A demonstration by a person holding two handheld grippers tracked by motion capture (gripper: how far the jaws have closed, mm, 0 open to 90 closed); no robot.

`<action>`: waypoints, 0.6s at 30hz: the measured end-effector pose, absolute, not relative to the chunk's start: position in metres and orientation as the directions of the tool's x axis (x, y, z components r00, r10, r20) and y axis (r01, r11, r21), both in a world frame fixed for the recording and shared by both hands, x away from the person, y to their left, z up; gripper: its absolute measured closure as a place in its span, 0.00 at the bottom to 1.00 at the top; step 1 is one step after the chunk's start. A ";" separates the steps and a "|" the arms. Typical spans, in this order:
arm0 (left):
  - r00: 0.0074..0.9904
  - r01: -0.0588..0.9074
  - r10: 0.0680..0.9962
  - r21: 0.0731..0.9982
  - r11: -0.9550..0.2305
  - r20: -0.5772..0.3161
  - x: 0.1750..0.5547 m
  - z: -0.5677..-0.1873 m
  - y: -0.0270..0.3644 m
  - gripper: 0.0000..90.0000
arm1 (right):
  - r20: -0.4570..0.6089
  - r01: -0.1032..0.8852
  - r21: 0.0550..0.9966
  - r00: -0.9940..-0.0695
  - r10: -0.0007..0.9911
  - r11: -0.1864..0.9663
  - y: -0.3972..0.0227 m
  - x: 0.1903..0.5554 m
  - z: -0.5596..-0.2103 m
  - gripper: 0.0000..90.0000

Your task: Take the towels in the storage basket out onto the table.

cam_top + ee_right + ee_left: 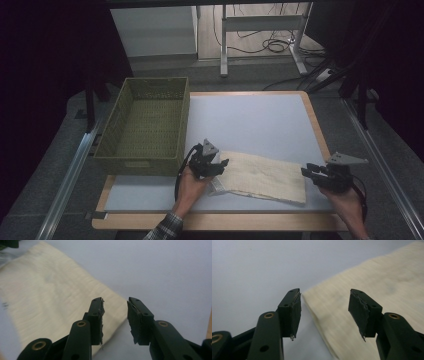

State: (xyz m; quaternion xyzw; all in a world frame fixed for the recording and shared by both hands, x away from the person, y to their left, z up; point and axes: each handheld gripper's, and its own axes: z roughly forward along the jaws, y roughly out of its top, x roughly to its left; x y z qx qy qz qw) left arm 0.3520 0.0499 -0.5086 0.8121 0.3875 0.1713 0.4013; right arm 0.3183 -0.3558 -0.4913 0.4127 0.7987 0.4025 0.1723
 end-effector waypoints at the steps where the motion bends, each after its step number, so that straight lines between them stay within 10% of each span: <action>1: 0.637 0.499 0.770 0.780 -0.377 -0.036 0.357 -0.509 0.049 0.50 | 0.048 0.526 0.779 -0.593 0.804 0.342 -0.355 0.326 -0.493 0.72; 14: 0.629 0.569 0.772 0.729 -0.381 -0.088 0.392 -0.537 0.042 0.63 | 0.032 0.568 0.720 -0.601 0.799 0.398 -0.346 0.353 -0.519 0.66; 18: 0.664 0.565 0.738 0.726 -0.391 -0.119 0.390 -0.536 0.041 0.86 | 0.063 0.575 0.708 -0.630 0.774 0.410 -0.343 0.352 -0.517 0.91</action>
